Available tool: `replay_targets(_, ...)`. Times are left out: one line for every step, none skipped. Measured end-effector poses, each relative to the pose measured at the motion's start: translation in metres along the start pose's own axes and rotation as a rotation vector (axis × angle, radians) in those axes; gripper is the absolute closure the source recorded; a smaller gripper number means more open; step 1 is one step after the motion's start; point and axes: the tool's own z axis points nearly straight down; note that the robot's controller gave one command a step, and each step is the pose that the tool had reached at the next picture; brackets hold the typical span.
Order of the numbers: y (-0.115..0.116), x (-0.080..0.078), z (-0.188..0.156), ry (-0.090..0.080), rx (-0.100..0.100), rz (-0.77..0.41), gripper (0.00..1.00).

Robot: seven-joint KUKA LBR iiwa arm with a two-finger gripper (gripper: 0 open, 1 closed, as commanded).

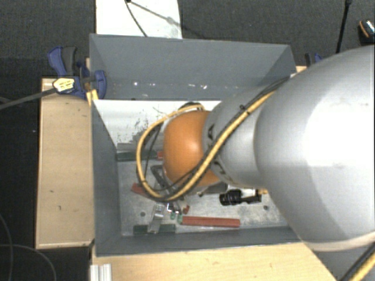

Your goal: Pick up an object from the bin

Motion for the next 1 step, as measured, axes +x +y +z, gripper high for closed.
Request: replay_targets(0.0274,-0.0100,0.0306,-0.003,-0.002,0.296,0.00)
